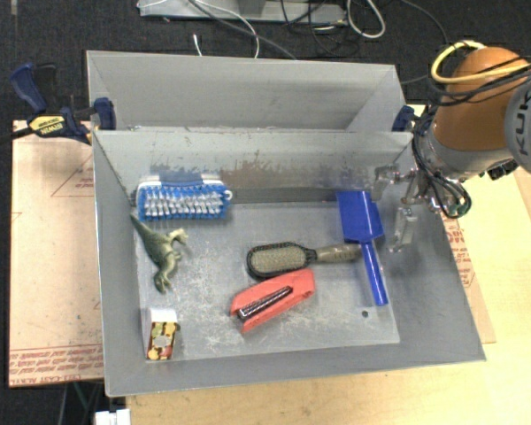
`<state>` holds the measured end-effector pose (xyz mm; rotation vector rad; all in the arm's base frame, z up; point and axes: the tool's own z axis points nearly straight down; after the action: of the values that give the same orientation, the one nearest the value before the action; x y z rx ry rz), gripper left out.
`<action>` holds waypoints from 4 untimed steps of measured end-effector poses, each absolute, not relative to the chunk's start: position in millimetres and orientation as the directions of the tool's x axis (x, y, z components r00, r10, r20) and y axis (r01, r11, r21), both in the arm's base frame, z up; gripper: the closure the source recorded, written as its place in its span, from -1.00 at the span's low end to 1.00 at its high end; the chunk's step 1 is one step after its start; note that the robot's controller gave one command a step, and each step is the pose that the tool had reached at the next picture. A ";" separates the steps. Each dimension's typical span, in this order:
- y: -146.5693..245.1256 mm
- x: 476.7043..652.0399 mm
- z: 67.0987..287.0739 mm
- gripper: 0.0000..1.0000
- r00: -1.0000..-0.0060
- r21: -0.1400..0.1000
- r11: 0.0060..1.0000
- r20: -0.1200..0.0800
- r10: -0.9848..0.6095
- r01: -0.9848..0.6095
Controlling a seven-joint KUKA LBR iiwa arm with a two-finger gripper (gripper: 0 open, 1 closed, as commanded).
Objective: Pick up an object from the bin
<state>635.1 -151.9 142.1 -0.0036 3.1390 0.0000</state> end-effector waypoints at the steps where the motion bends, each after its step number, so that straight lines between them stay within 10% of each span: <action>1: -151.9 635.1 142.1 -1.00 -1.000 0.000 1.000 -0.003 -0.002 -0.002; 3: -116.0 634.9 101.3 -1.00 -1.000 0.001 1.000 -0.006 0.008 0.008; 4: -69.2 644.4 144.6 -1.00 -0.993 0.001 0.993 -0.013 -0.120 -0.120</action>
Offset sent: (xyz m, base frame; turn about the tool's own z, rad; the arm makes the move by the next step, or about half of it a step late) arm 0.0001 0.0342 -0.0398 0.0051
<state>644.4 -69.2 144.6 -0.1882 3.1232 0.0029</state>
